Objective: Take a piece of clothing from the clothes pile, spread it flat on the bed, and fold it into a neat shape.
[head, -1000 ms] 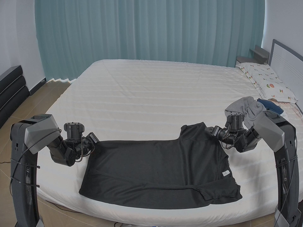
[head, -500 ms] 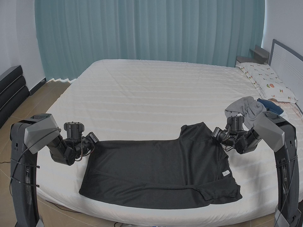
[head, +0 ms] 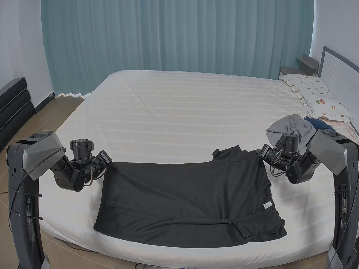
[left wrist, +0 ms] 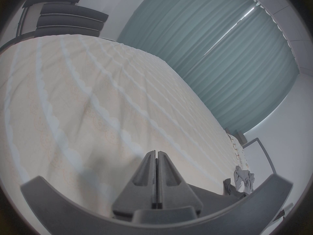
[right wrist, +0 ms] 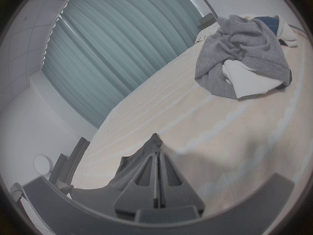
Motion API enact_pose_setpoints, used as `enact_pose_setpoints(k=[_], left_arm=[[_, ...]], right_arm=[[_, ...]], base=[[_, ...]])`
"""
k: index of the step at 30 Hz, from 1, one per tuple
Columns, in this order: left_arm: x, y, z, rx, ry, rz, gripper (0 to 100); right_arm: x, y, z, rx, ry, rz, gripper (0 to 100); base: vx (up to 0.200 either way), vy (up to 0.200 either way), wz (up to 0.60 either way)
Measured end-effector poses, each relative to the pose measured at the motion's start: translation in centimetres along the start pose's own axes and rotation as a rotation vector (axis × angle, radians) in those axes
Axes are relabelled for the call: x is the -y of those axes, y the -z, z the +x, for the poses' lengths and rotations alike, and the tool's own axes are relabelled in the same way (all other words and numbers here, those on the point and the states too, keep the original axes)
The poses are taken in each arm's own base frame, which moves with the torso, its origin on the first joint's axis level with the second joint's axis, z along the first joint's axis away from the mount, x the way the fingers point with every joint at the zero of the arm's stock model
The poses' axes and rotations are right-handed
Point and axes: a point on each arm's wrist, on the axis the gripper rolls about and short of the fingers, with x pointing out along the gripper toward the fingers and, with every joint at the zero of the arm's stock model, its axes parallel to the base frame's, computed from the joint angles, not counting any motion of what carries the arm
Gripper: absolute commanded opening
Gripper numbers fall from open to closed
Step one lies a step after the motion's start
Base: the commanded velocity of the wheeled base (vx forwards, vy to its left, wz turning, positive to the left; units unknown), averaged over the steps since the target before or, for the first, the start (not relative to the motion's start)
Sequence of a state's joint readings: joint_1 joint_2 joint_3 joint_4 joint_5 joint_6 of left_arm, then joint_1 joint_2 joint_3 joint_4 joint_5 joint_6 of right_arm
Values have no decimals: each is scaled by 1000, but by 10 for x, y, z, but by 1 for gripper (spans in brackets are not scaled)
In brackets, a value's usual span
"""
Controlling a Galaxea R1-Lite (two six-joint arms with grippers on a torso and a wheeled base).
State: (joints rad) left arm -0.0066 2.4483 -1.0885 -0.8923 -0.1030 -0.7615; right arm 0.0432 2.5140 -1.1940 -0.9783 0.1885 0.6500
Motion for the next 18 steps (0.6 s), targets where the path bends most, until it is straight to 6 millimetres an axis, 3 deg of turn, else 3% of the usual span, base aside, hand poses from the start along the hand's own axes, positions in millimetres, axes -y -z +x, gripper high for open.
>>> enact_pose_setpoints(k=[18], left_arm=[[6,-11,-10,17,14,-15,0]], right_arm=[[3,-5,-30,15,-36,61,0]], base=[[0,0,0]])
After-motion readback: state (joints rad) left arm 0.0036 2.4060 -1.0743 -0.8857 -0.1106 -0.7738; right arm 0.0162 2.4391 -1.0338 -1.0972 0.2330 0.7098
